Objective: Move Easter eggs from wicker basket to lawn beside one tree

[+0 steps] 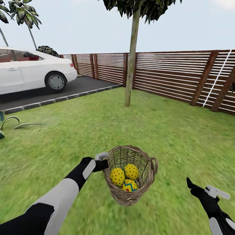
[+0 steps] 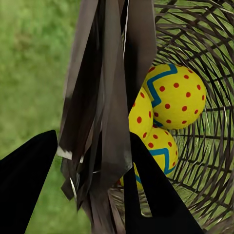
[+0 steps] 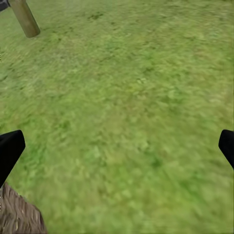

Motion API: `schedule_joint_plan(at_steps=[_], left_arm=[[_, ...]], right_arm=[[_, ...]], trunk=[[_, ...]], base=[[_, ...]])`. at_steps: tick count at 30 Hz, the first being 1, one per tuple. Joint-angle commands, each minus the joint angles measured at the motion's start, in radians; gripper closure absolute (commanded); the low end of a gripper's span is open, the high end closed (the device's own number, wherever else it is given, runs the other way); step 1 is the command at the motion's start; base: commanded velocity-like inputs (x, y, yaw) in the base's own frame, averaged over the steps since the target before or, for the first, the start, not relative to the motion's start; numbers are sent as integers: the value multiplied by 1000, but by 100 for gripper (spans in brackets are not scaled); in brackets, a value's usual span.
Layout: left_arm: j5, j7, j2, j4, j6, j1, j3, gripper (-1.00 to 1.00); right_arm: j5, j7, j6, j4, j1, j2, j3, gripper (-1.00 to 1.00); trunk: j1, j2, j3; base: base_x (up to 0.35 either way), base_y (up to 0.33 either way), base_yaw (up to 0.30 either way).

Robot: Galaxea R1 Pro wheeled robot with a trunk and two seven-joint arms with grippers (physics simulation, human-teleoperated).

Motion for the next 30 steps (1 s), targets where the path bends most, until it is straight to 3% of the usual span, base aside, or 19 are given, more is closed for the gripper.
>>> schedule_joint_plan(at_steps=[1,30], left_arm=[[17,7,1,-6,3,0,-4,100],[17,7,0,-8,2,0,-4,100]], right_arm=[[-9,6,6,-1,0,0,-2,-100],[-10,6,6,5,0,-1,-2,-100]], trunk=[[-3,7,2],[-115,210,93]], base=[[328,0,0],[329,0,0]])
